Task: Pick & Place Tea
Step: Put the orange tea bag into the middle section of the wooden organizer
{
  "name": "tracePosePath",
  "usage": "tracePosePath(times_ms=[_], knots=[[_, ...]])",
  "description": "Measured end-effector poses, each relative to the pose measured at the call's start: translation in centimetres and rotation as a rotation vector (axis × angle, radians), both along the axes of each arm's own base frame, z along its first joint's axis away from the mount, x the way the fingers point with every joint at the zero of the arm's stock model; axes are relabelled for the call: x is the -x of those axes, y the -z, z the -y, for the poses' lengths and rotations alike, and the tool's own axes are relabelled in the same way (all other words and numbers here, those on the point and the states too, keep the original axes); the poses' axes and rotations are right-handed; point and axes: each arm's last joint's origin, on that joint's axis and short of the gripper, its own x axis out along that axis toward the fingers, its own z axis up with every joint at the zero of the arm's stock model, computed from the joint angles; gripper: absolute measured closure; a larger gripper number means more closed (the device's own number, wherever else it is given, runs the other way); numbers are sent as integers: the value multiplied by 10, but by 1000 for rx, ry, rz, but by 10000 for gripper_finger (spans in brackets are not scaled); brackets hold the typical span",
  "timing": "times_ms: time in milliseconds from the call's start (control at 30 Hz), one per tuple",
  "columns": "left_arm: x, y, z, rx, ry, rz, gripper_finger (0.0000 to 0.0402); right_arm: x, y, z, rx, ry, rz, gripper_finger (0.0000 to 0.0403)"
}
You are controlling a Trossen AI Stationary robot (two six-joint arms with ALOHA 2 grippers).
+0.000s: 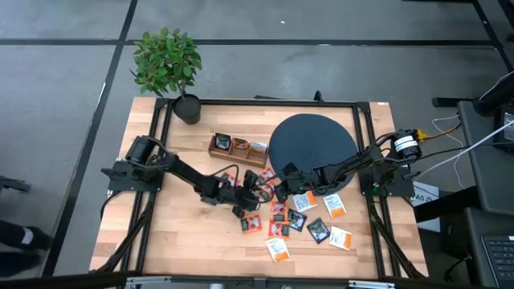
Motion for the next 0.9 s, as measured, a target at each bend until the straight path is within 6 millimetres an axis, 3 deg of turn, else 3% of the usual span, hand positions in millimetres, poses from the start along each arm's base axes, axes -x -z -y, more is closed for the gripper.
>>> tracePosePath(times_ms=[600,900], knots=[[-2,0,-4,-7,4,12,234,0,5,0,-13,19,-28,398],[-5,0,-15,40,15,6,260,0,5,0,-21,4,-23,398]])
